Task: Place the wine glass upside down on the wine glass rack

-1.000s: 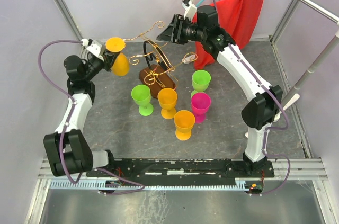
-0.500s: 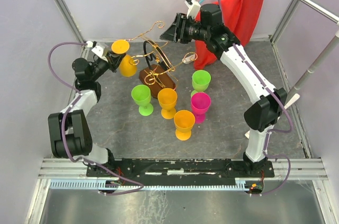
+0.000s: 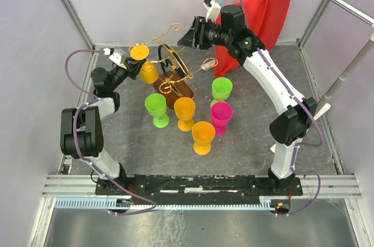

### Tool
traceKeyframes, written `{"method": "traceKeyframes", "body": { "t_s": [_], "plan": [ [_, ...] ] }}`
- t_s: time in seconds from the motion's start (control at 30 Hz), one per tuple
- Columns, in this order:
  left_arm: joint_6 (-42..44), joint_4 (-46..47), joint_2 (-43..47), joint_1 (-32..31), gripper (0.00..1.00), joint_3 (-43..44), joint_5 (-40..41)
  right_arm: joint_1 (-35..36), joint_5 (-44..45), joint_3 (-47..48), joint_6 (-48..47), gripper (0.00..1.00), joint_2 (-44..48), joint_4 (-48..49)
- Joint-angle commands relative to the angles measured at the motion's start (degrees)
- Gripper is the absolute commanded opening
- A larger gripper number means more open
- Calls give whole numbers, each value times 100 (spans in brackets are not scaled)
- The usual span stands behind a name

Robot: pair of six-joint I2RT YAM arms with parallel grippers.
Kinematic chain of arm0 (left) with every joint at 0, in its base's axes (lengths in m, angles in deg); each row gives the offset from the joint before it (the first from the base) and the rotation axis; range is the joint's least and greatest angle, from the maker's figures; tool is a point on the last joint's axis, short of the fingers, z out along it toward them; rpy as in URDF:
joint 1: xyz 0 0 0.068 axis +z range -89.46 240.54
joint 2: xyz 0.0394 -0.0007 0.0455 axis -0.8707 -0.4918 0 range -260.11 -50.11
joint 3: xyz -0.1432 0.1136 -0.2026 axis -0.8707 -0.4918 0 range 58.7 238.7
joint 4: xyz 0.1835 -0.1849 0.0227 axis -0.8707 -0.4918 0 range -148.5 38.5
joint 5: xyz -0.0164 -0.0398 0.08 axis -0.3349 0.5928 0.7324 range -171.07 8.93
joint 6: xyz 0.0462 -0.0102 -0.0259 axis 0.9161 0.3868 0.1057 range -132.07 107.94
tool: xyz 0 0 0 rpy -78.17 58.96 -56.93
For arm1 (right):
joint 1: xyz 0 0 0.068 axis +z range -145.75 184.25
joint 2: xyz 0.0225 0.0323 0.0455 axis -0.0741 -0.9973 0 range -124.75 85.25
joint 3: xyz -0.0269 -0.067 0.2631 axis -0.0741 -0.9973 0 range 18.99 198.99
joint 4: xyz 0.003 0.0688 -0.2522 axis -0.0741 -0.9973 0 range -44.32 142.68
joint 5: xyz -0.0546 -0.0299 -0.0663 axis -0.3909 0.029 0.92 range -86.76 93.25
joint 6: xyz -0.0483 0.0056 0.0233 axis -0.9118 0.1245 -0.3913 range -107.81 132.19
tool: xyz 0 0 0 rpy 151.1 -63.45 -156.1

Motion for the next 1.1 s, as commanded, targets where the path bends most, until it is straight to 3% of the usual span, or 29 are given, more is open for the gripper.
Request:
{"method": "traceKeyframes", "body": {
  "t_s": [0.0, 0.37, 0.77, 1.07],
  "plan": [
    [-328, 893, -271, -11, 3, 24, 338, -19, 89, 194, -137, 60, 363, 100],
    [-498, 1482, -910, -5, 3, 310, 611, -25, 106, 182, -147, 60, 330, 118],
    [-503, 1275, -1477, -11, 3, 1105, 827, -30, 117, 102, -64, 60, 315, 159],
    [-410, 1450, -1456, 86, 3, 851, 1183, -31, 124, 51, -56, 60, 339, 179]
  ]
}}
